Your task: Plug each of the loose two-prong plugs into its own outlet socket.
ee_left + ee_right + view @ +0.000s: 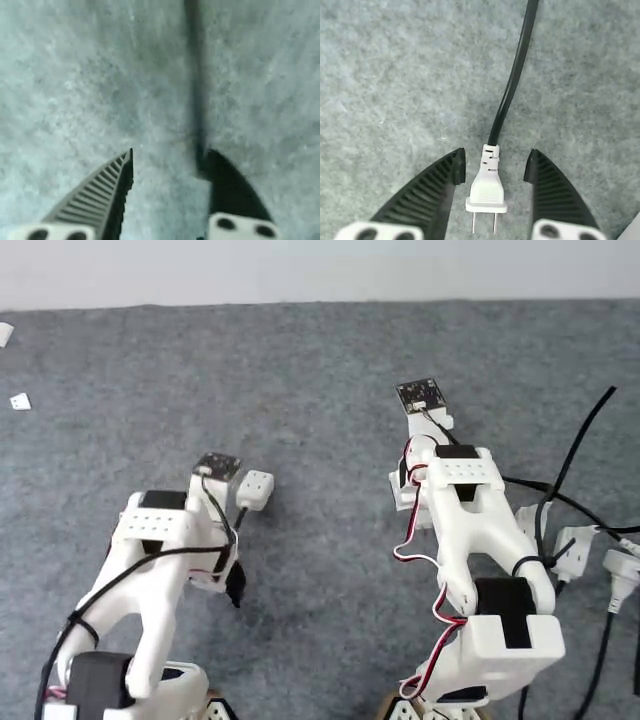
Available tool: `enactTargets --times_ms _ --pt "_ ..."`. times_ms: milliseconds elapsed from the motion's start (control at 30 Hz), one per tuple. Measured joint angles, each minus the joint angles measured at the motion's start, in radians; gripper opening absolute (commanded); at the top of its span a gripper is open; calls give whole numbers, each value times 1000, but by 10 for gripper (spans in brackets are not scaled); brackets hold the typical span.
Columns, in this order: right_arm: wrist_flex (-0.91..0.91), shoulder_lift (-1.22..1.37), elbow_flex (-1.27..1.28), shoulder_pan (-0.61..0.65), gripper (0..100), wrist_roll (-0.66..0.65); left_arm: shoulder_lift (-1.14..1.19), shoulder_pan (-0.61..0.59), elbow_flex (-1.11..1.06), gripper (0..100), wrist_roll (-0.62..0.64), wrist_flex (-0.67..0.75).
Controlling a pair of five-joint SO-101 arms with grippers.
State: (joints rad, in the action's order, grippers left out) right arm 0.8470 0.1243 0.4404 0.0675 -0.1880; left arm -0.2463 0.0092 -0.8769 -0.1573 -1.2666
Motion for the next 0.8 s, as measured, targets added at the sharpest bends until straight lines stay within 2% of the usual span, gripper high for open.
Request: enactTargets --times_ms 167,433,633,800 --pt "0 0 0 0 197 0 -5 14 -74 120 0 146" --pt "0 0 0 0 169 0 -15 130 -78 118 2 163" --pt "0 0 0 0 38 0 -20 189 -35 22 28 26" --pt "0 0 0 0 34 0 -20 203 6 13 -49 -95"
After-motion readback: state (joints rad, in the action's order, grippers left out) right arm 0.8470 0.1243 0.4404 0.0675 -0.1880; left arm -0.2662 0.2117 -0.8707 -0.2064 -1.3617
